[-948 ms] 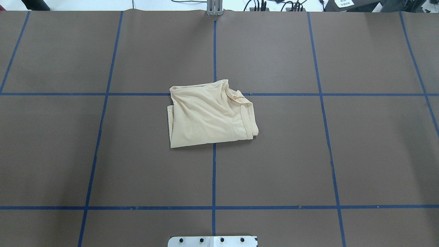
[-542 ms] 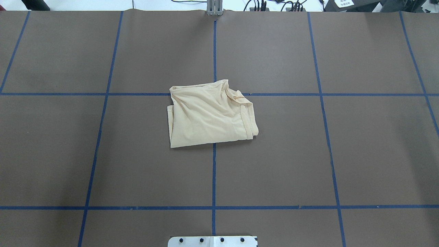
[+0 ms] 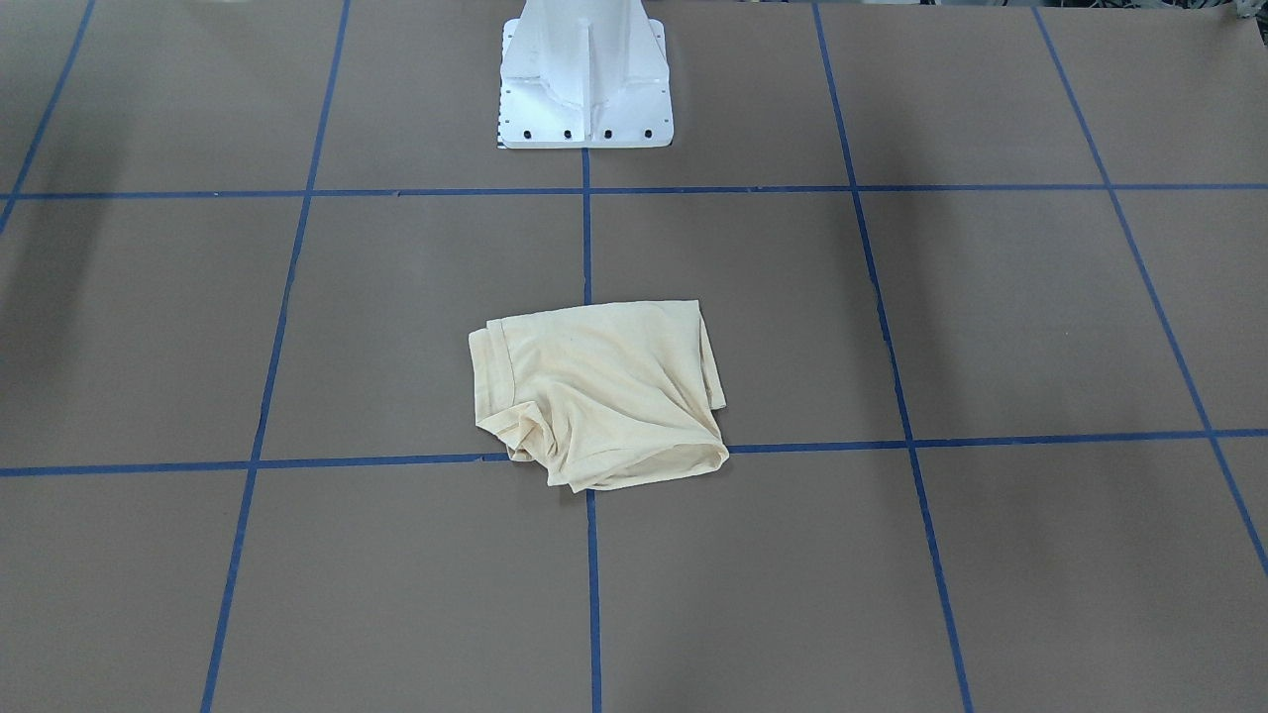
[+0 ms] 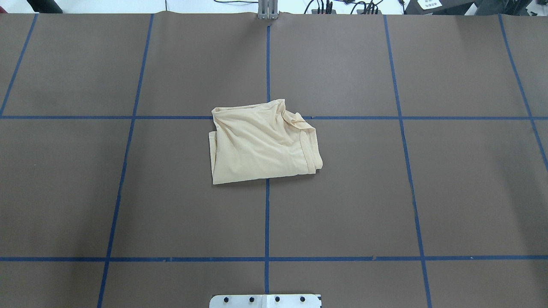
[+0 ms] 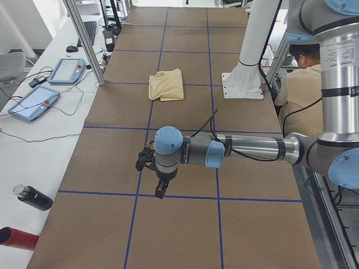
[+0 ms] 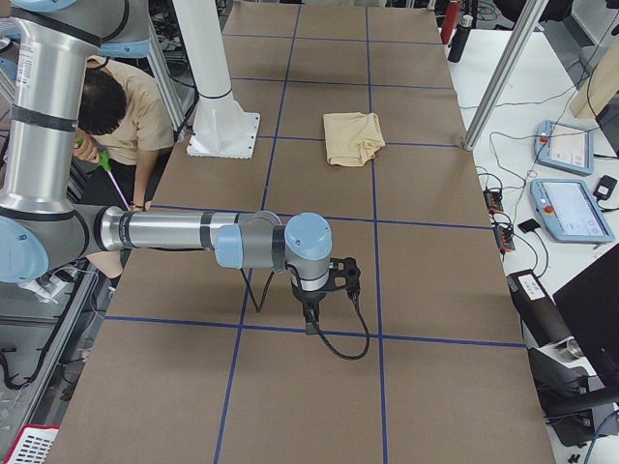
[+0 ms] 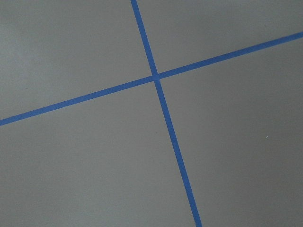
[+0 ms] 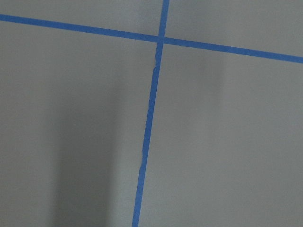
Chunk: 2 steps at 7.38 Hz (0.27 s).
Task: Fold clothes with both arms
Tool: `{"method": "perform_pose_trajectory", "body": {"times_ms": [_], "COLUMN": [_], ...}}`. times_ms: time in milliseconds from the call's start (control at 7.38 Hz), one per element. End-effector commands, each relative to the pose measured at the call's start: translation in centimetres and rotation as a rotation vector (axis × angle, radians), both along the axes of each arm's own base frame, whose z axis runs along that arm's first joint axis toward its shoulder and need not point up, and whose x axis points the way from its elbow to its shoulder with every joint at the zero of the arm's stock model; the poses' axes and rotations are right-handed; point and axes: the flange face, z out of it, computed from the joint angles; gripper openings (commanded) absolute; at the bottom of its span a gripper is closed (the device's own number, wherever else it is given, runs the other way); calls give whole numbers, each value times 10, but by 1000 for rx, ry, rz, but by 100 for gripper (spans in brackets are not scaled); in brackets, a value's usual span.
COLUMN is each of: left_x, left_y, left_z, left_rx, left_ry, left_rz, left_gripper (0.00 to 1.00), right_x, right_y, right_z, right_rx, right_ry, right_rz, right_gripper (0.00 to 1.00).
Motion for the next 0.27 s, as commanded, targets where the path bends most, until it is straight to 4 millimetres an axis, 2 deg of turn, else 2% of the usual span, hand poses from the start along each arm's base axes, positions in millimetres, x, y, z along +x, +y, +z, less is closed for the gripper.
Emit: {"method": "perform_pose_trajectory", "body": {"times_ms": [0,135], "left_x": [1,1], "left_y": [-2,-2], "left_z": [-2,-2], "left_rx": [4,4], "left_ry": [0,0], "left_rz": [1,1], "left_gripper": [100,100], "right_x": [0,0], "right_y": [0,0], "right_z": [0,0], "right_rx": [-1,-1], "right_ry": [0,0], "right_rz": [1,1], "right_gripper": [100,100]}}
